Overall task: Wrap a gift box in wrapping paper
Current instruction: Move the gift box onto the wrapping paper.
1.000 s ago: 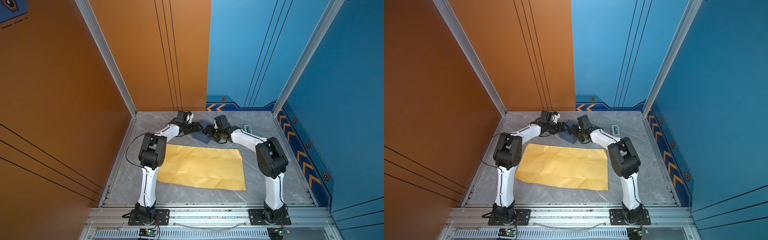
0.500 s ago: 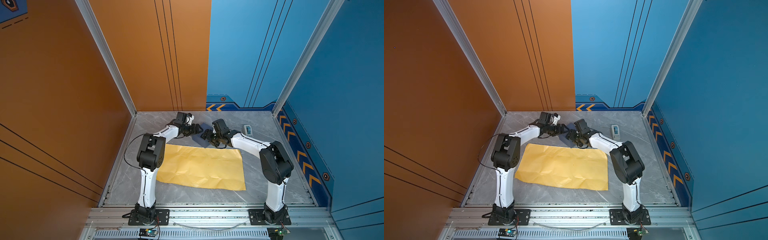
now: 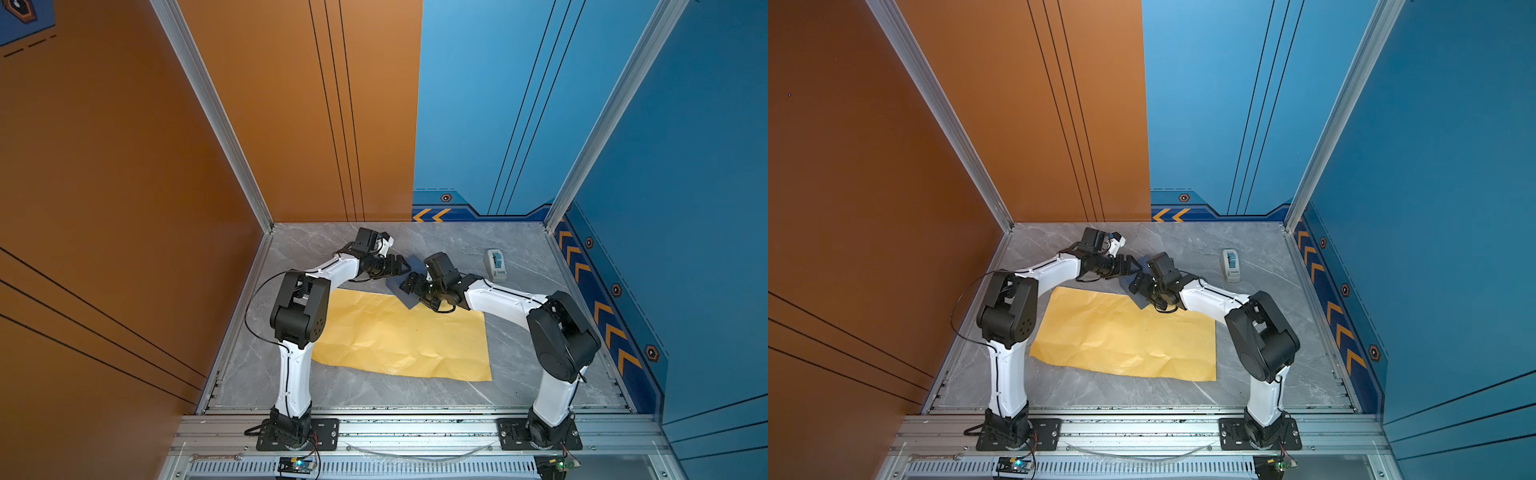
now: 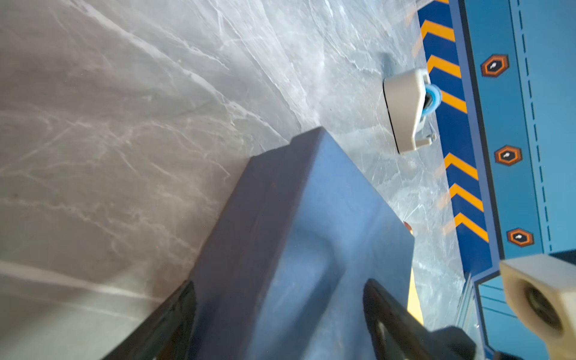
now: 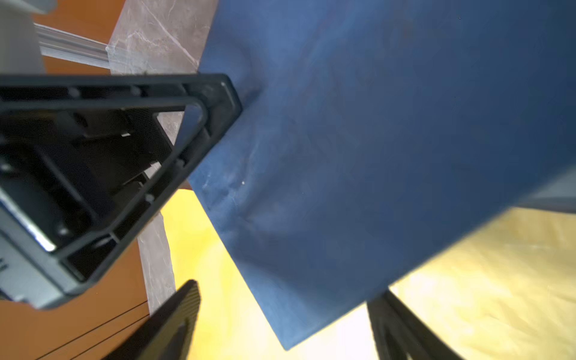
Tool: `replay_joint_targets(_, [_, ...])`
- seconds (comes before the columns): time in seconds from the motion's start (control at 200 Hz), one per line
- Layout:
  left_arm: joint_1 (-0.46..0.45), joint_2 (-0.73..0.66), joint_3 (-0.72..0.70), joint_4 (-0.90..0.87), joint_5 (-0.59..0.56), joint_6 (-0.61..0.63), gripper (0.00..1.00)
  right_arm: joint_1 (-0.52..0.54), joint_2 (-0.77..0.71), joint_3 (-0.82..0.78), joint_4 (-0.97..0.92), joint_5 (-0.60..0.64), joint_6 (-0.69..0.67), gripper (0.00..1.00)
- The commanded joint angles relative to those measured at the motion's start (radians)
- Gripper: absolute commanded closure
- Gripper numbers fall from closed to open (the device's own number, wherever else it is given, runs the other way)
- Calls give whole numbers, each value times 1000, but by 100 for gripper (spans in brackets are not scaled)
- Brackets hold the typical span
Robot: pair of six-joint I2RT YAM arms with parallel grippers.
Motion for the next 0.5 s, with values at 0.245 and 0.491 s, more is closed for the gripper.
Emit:
replay_joint_targets(0.245, [30,14,121,-55,47,136,9,-91,-237,-253,44,-20,14,30])
replay_joint_targets(0.491, [7,162,286,-75,135,161,10,-175,-170,-299,106,-64,21,57])
